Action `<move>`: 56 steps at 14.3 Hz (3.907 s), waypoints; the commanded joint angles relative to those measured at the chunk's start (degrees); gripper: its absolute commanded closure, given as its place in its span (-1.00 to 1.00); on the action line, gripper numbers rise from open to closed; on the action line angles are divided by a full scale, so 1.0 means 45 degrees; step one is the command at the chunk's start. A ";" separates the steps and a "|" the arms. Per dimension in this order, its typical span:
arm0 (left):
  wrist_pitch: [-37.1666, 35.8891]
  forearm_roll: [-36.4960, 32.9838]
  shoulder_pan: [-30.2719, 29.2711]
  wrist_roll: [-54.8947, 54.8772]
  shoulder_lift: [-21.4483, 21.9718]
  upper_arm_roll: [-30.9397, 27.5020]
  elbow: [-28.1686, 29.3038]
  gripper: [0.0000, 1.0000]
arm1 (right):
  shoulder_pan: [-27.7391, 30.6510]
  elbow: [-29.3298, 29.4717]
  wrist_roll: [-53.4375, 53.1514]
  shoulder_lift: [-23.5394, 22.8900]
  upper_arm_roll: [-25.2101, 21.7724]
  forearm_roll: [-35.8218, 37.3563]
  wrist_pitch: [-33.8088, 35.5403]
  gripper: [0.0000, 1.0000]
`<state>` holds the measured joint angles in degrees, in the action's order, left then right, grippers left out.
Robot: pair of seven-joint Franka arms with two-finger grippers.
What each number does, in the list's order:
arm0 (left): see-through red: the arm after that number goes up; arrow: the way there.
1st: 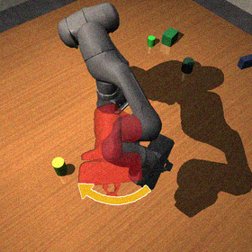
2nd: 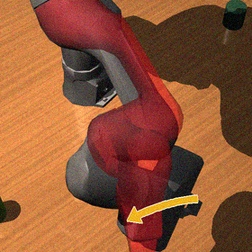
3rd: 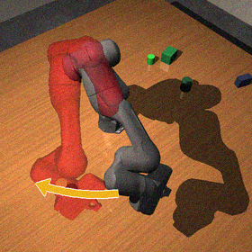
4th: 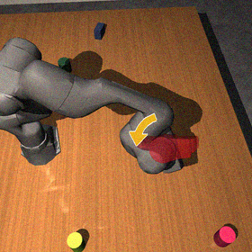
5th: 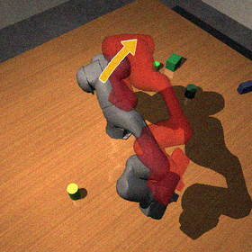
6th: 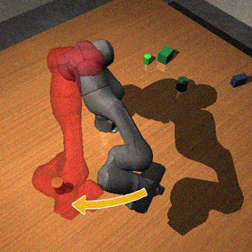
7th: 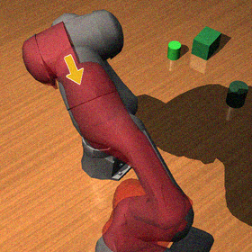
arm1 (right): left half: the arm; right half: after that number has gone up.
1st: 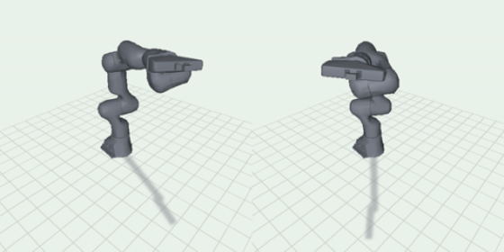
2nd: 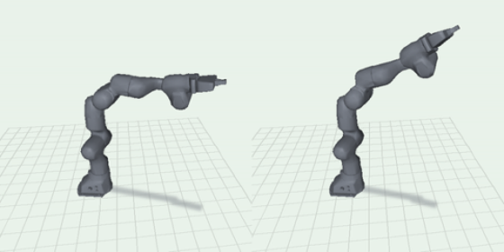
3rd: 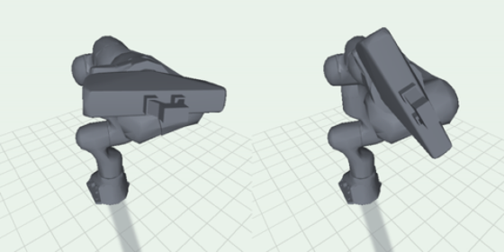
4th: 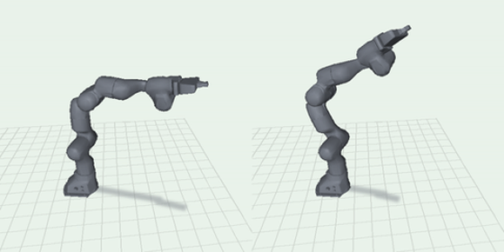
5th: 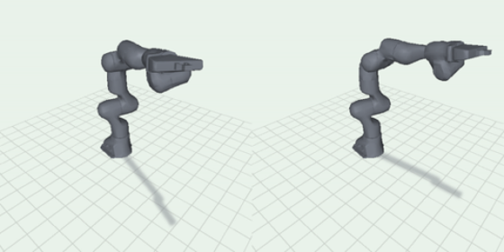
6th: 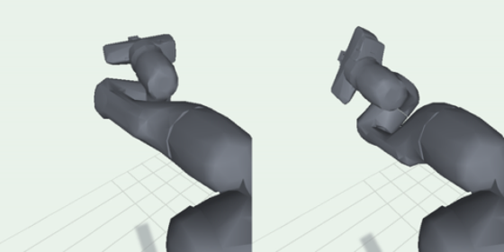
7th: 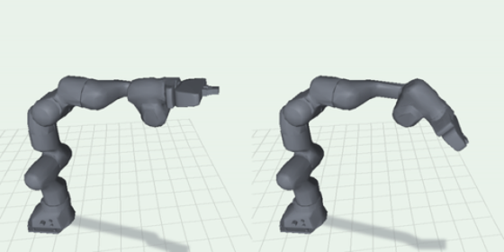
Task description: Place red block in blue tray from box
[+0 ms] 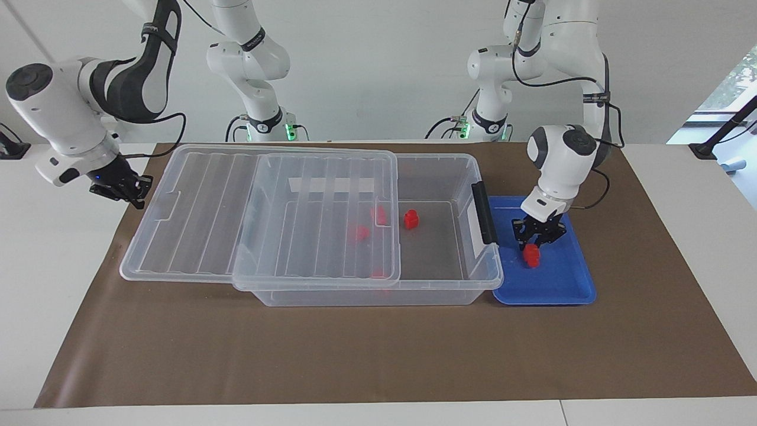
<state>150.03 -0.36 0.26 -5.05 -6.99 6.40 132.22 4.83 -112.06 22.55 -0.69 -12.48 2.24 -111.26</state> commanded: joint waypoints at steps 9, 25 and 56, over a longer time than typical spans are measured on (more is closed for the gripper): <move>-0.6045 0.0296 0.0001 0.1043 0.0674 0.0043 -0.3400 -1.00 | 0.0079 -0.0274 -0.2139 0.0192 0.1717 -0.0030 -0.0159 1.00; -1.3830 0.0296 -0.0096 0.1316 0.2527 0.0023 -0.7844 -1.00 | 0.0098 -0.0313 -0.5479 0.0211 0.3924 -0.0050 -0.0198 1.00; -1.3614 0.0569 0.0978 0.1122 0.2432 -0.1324 -0.8074 -1.00 | 0.0079 0.2533 -0.7316 -0.0043 0.4942 -0.0284 0.3212 1.00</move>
<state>88.78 1.04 4.26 0.95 2.80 1.13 94.99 4.83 -106.70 -9.95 -0.50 10.35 1.73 -103.24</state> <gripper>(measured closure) 0.000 0.991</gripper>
